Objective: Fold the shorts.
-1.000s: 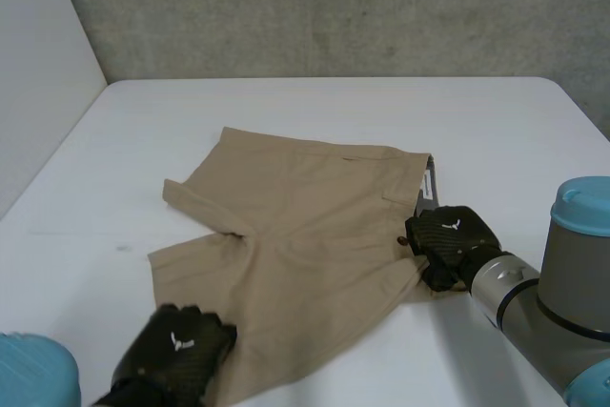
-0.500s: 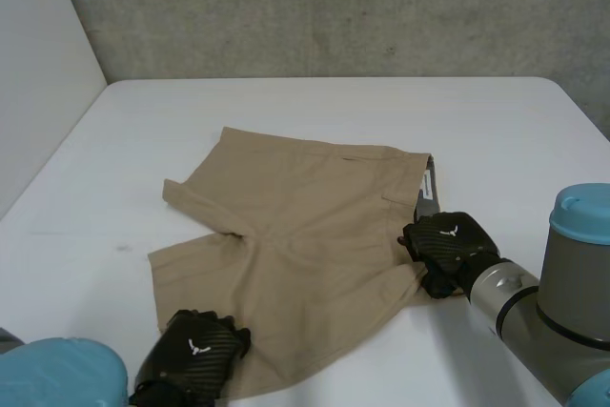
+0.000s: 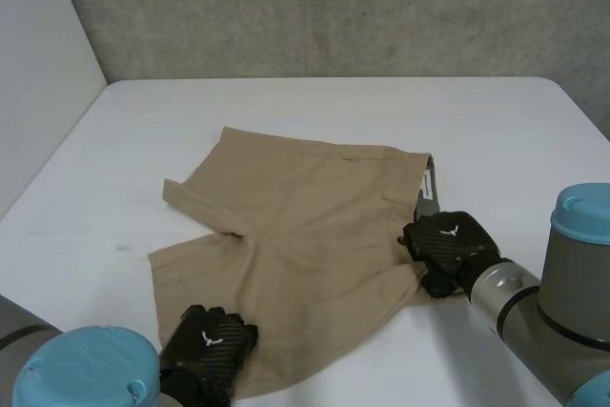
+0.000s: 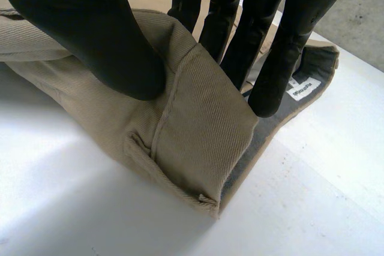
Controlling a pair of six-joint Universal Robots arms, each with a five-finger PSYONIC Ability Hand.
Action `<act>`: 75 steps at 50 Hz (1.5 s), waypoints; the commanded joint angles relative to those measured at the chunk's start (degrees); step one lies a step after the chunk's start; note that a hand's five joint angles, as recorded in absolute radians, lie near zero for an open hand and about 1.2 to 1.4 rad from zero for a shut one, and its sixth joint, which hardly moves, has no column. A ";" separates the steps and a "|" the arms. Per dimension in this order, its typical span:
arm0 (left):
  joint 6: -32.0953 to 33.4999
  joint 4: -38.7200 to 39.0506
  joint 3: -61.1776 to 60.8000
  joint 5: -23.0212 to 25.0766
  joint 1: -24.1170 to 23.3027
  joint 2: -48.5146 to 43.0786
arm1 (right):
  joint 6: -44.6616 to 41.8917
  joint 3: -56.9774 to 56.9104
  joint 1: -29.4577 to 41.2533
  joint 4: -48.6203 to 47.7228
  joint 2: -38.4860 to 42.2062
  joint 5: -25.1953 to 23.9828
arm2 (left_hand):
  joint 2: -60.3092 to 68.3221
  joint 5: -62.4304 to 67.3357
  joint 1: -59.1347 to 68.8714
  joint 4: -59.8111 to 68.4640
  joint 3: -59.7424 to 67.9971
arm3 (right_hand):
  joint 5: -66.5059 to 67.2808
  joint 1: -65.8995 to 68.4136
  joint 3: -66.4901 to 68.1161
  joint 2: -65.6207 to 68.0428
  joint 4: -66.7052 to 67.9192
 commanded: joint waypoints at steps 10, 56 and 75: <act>-0.01 0.01 -0.34 0.00 0.00 -0.18 | 0.00 0.00 0.00 0.00 0.00 0.00 | 3.53 3.95 3.52 3.64 3.50 | 12.96 24.31 12.29 12.66 11.48; 14.23 -13.05 6.77 -5.45 5.27 26.61 | -20.46 1.58 -1.06 19.40 -15.81 -0.70 | 36.48 36.89 36.47 36.58 36.45 | 12.96 24.31 12.29 12.66 11.48; 15.99 -20.77 7.83 7.48 8.87 24.20 | -36.93 4.66 -12.83 32.62 -21.99 -12.47 | 36.48 36.89 36.47 36.58 36.45 | 12.96 24.31 12.29 12.66 11.48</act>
